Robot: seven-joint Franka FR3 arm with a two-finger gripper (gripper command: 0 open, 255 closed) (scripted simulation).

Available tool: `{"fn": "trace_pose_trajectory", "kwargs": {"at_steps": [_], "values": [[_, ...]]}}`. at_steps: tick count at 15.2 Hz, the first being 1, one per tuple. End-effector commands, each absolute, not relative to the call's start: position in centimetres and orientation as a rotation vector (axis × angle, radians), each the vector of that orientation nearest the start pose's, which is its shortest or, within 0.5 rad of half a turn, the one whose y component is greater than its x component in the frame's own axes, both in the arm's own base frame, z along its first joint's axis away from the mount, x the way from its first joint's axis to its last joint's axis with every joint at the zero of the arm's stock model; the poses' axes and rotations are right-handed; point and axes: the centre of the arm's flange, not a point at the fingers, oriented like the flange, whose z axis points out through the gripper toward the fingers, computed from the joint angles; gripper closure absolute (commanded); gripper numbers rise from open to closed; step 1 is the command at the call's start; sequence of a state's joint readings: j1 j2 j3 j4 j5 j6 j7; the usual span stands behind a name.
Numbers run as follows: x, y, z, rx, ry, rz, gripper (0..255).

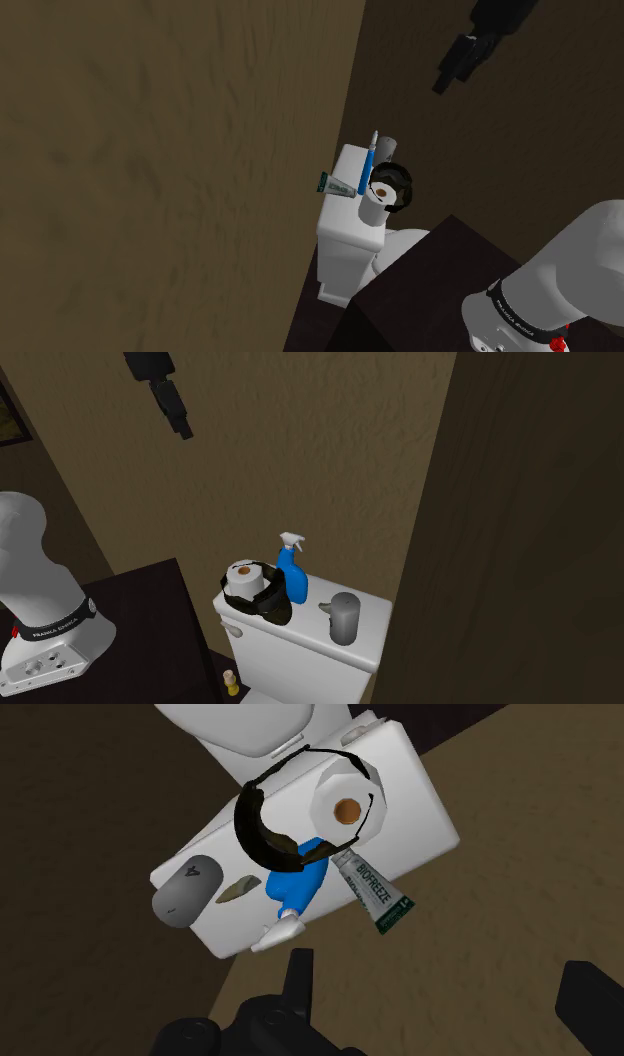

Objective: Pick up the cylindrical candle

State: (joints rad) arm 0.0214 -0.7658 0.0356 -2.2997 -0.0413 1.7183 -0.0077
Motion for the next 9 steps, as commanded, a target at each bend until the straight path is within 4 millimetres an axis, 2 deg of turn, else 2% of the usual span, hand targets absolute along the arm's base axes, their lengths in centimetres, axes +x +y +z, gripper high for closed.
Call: {"fn": "trace_pose_trajectory", "kwargs": {"at_steps": [1, 9], "values": [[32.7, 1.9, 62.5, -3.189, -0.095, -0.296, 0], [37.8, -3.5, 55.1, -3.198, -0.047, -0.283, 0]]}}
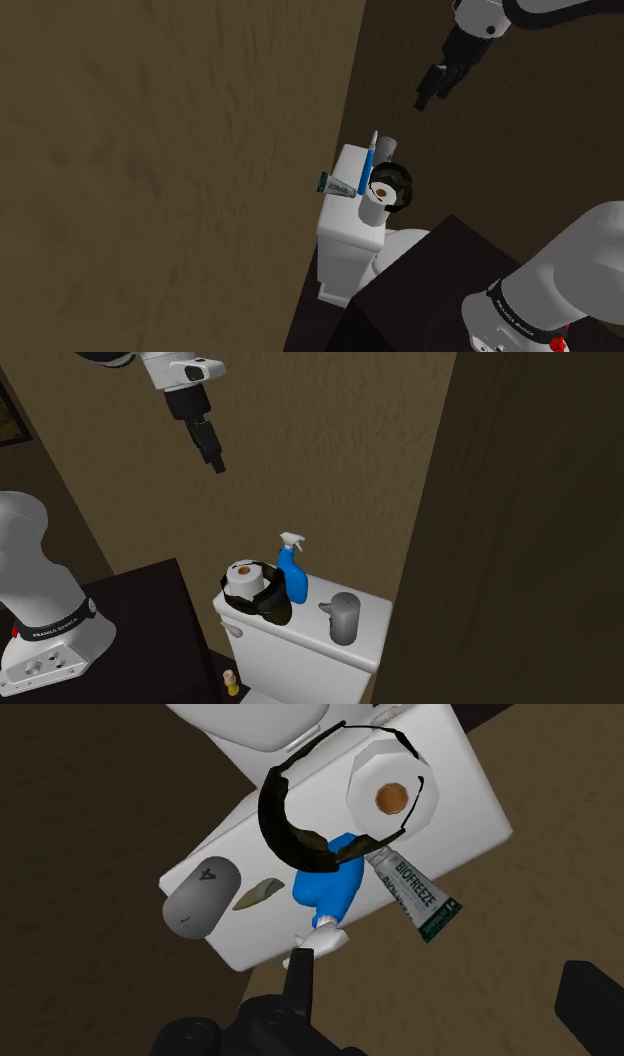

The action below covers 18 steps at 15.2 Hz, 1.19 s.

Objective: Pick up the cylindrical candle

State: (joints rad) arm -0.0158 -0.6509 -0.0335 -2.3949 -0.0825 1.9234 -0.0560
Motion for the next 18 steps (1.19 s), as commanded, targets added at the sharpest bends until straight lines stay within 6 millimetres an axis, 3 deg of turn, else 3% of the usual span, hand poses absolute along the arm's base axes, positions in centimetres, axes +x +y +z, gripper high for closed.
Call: {"fn": "trace_pose_trajectory", "kwargs": {"at_steps": [1, 18], "values": [[38.5, -4.2, 54.1, -3.2, -0.041, -0.281, 0], [48.6, -16.2, 38.2, -3.218, 0.06, -0.252, 0]]}}
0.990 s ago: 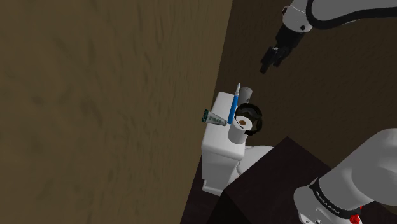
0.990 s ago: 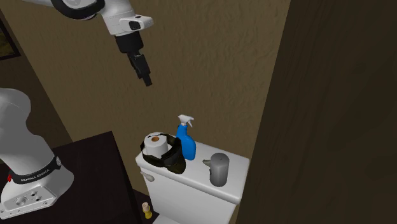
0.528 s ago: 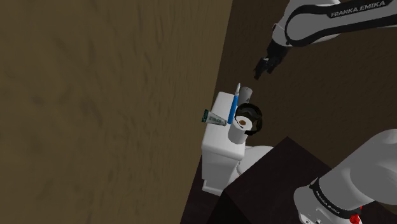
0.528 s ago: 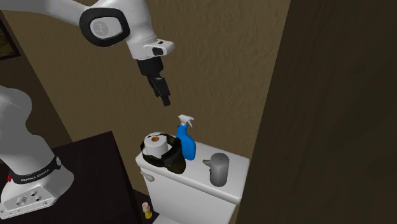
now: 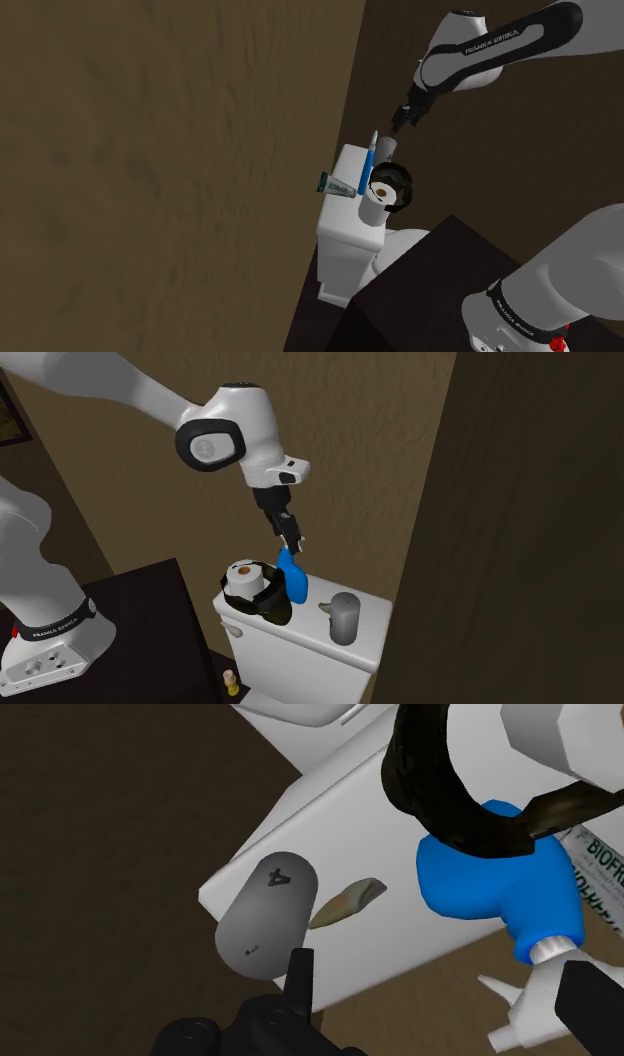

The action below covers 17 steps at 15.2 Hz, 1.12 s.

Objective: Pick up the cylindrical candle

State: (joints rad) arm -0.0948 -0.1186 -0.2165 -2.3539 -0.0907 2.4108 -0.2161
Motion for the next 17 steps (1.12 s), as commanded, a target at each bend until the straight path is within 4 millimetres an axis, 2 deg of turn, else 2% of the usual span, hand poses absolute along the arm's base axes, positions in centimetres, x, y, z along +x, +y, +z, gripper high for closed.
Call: {"fn": "trace_pose_trajectory", "kwargs": {"at_steps": [1, 14, 17], "values": [[49.2, -16.9, 37.3, -3.219, 0.066, -0.25, 0], [56.1, -26.6, 25.2, -3.23, 0.144, -0.228, 0], [56.1, -26.6, 23.6, -3.23, 0.144, -0.228, 0]]}}
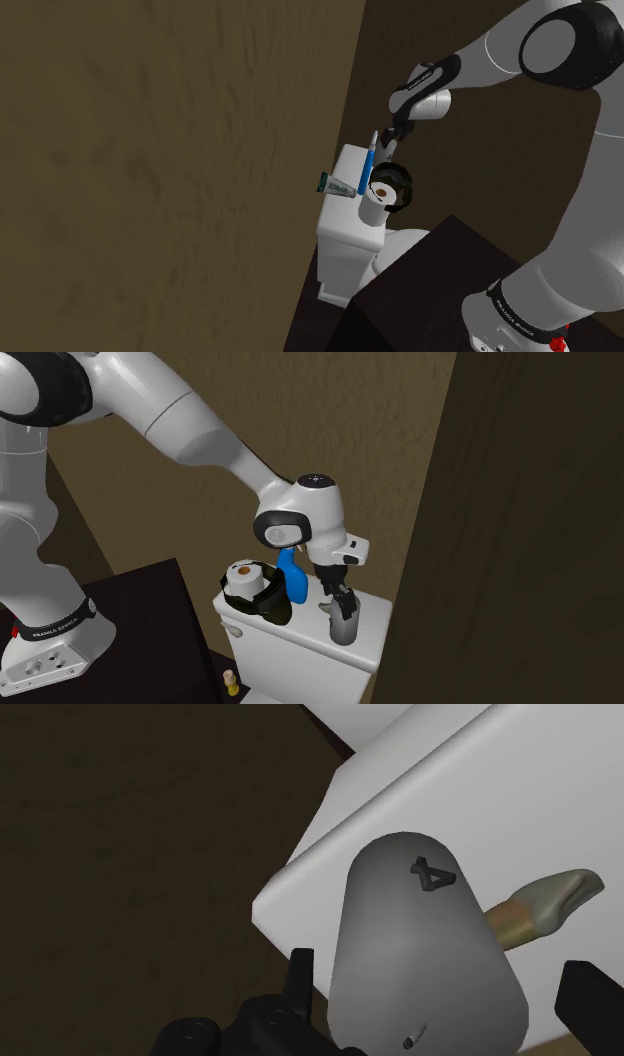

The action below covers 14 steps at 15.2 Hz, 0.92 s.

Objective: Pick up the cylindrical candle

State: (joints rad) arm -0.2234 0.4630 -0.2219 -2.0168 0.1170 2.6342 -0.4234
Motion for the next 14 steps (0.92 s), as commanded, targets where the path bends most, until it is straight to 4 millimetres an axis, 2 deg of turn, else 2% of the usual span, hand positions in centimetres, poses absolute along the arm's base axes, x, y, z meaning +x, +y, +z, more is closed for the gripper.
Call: {"fn": "trace_pose_trajectory", "kwargs": {"at_steps": [1, 4, 7, 8, 14], "values": [[56.1, -26.6, 23.1, -3.23, 0.144, -0.228, 0], [56.1, -26.6, 21.5, -3.23, 0.144, -0.228, 0], [56.1, -26.6, 21.2, -3.23, 0.144, -0.228, 0], [56.1, -26.6, 21.2, -3.23, 0.144, -0.228, 255], [56.1, -26.6, 21.2, -3.23, 0.144, -0.228, 255]]}}
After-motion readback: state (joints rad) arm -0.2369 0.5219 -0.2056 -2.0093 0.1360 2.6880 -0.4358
